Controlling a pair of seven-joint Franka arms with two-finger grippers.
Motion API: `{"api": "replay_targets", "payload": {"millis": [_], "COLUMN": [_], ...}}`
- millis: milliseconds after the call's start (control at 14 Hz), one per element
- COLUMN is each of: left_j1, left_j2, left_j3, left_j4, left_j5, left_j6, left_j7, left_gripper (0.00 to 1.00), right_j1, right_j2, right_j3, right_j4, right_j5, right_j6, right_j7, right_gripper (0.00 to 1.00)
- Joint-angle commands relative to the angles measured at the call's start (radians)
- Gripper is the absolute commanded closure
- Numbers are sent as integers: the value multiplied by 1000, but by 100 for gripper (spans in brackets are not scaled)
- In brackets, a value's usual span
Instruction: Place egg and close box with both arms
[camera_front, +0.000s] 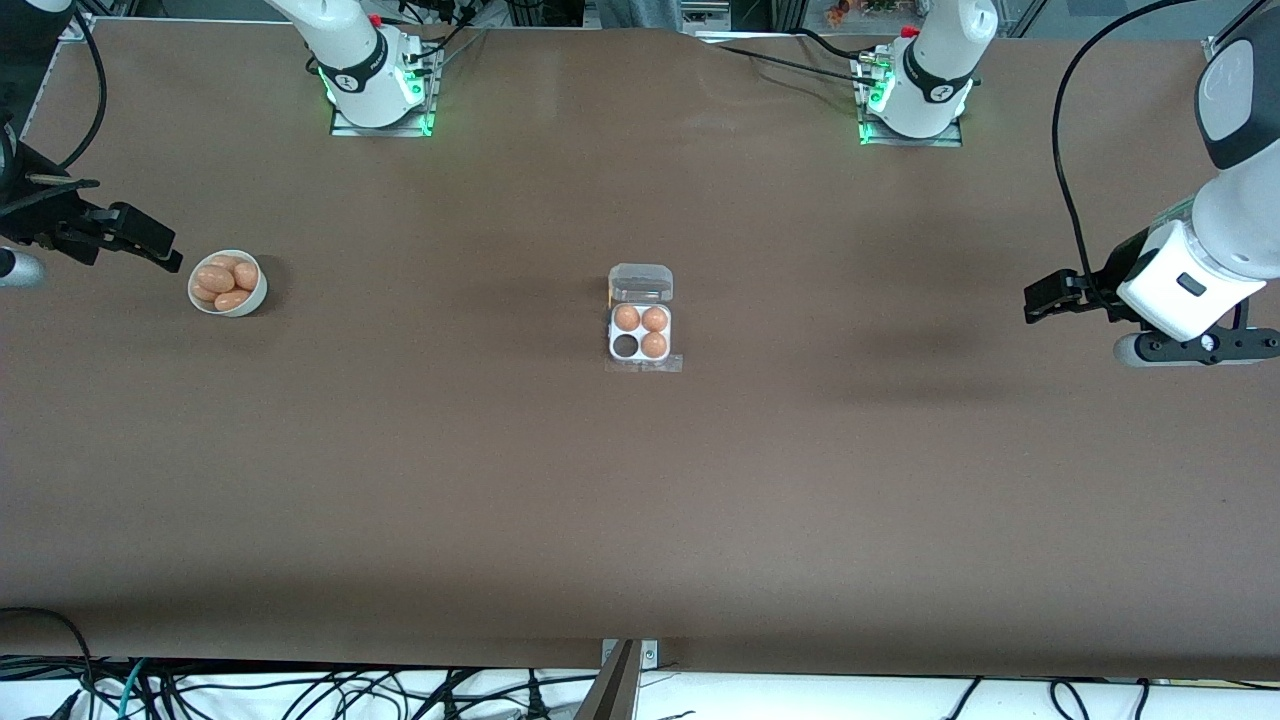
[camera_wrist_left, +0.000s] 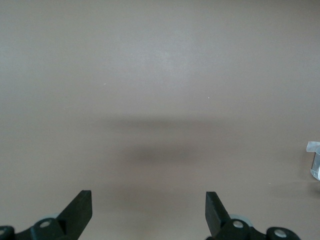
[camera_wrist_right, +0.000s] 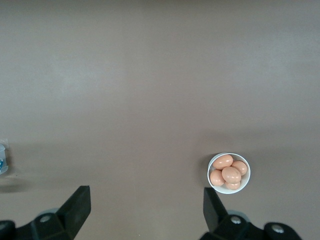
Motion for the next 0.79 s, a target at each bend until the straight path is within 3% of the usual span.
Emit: {"api": "replay_targets", "payload": {"millis": [0,717], "left_j1": [6,6], "left_j2": [9,10], "left_j3": [0,-2], "left_j4": [18,18], "left_j5": [-15,-15], "left_j6": [1,1], "left_j7": [5,5], "left_gripper": [0,0], "right_j1": [-1,-1], "right_j2": [-11,-9], "right_j3": [0,0], "right_j4": [3,3], "right_j5": [14,14], "right_j6": [-13,-16], "right_j7": [10,-3], "right_gripper": [0,0]}}
